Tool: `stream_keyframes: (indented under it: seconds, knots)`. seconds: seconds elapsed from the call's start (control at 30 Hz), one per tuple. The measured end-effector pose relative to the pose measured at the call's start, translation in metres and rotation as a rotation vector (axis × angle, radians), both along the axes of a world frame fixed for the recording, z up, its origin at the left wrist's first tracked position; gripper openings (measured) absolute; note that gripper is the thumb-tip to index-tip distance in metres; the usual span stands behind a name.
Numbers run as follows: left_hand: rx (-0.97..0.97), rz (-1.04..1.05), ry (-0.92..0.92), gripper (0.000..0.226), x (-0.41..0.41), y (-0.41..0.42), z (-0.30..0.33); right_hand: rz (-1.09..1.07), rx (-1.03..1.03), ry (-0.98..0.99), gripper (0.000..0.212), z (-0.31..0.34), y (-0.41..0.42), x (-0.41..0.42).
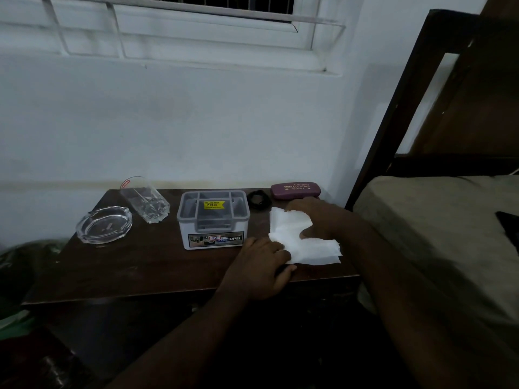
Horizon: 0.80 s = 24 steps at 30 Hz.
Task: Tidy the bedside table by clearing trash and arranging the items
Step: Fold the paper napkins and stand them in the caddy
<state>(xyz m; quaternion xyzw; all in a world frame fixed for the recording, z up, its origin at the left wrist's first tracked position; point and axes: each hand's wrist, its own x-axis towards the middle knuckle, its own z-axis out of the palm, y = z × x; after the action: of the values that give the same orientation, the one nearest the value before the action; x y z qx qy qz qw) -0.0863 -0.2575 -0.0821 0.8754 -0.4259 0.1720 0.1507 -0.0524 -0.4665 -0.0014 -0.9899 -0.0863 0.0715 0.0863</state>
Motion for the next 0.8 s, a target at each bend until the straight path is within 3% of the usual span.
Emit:
stream_keyframes:
  seconds: [0.2,0.27,0.37,0.43,0.63,0.8]
  knots:
    - [-0.001,-0.003,-0.013,0.039,0.001,0.0,-0.002,0.036,-0.029,-0.027,0.106,-0.002,-0.008,0.002]
    - [-0.001,-0.005,-0.02,0.039,0.002,0.0,-0.002,0.04,-0.078,0.023,0.095,0.002,-0.008,0.001]
    - [-0.022,-0.007,-0.028,0.036,0.002,0.0,-0.004,0.038,-0.047,0.083,0.054,0.002,-0.003,0.001]
    - [-0.039,-0.007,-0.04,0.034,0.002,-0.001,-0.005,0.016,0.002,0.106,0.038,0.002,0.002,0.0]
    - [-0.072,-0.012,-0.091,0.029,0.001,0.0,-0.004,0.081,-0.03,0.102,0.027,0.009,0.007,0.0]
    - [-0.067,-0.005,-0.101,0.03,0.0,-0.001,-0.004,0.075,0.059,0.117,0.025,0.006,0.004,0.001]
